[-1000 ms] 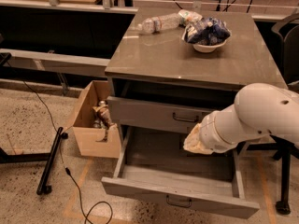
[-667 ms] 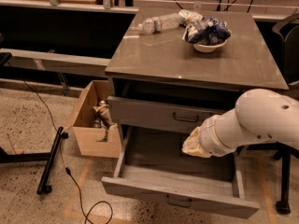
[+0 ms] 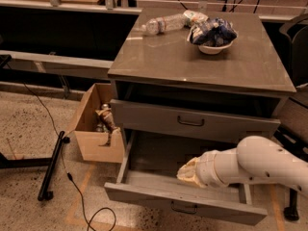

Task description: Close middle drawer

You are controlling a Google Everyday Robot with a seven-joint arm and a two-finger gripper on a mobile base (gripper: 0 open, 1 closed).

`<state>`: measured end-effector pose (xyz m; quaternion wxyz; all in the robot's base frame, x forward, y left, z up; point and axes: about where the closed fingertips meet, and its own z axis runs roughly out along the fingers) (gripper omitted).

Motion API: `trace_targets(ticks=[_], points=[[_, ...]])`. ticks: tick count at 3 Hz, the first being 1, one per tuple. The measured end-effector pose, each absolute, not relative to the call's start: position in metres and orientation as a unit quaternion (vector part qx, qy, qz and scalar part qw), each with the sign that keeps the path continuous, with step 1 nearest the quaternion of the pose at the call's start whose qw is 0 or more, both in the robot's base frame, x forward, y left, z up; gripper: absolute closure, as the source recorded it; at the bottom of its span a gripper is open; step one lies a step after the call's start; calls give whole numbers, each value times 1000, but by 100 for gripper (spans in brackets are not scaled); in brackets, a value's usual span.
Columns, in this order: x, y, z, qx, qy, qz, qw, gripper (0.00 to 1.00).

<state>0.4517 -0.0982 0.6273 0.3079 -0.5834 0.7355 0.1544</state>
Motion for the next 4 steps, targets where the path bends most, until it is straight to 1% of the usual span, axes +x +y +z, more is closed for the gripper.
trace_targets(ticks=[1, 2, 3, 4], points=[[447, -88, 593, -577, 727, 168, 331, 100], [436, -70, 557, -589, 718, 167, 332, 100], [426, -48, 531, -604, 715, 150, 321, 100], [413, -42, 511, -600, 733, 119, 298, 100]])
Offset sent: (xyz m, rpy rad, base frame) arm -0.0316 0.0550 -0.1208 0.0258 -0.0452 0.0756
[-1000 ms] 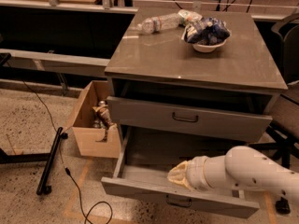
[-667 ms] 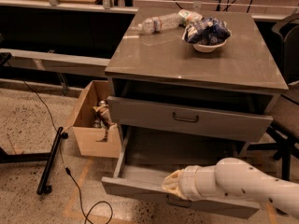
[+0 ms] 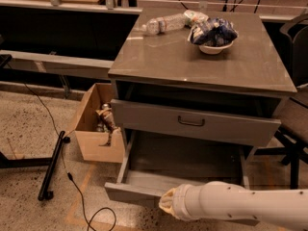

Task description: Close middle drawer

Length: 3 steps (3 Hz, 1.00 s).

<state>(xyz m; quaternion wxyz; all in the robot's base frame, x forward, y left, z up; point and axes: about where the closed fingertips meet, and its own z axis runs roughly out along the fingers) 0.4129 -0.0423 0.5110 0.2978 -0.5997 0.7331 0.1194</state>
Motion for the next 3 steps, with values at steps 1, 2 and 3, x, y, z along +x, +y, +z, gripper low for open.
trace_targets(ticks=[1, 2, 3], points=[[409, -29, 494, -587, 749, 110, 286, 100], [416, 0, 476, -589, 750, 106, 282, 100], [430, 33, 462, -604, 736, 108, 285, 100]])
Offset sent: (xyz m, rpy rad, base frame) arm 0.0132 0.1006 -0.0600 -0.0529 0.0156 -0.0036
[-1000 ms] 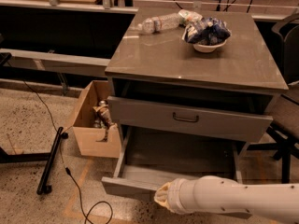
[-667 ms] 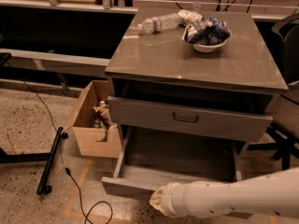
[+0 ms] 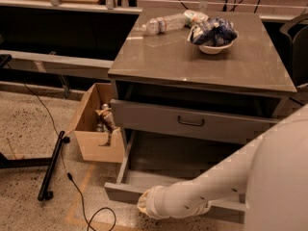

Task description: Close middle drawer

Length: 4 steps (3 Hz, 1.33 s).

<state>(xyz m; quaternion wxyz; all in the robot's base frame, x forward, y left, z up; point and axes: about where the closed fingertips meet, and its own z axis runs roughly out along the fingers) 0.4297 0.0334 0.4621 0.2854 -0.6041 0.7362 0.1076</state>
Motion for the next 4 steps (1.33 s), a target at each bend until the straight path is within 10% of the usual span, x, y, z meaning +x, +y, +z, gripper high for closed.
trace_targets(ticks=[4], points=[[498, 2, 418, -566, 766, 18, 305, 100]])
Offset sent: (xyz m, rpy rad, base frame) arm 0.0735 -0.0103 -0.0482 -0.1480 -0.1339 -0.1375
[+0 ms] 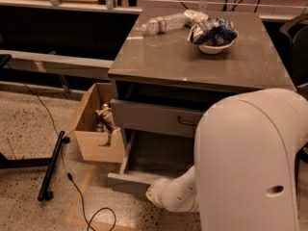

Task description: Close middle drawer

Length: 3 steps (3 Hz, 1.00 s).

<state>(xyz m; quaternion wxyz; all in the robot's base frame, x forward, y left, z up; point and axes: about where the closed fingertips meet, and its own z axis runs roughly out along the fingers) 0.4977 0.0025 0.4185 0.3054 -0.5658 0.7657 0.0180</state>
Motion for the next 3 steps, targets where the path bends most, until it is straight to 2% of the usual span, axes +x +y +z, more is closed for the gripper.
trace_targets(ticks=[2, 3], points=[[524, -26, 411, -540, 776, 5, 325, 100], [561, -56, 402, -518, 782, -6, 346, 100]])
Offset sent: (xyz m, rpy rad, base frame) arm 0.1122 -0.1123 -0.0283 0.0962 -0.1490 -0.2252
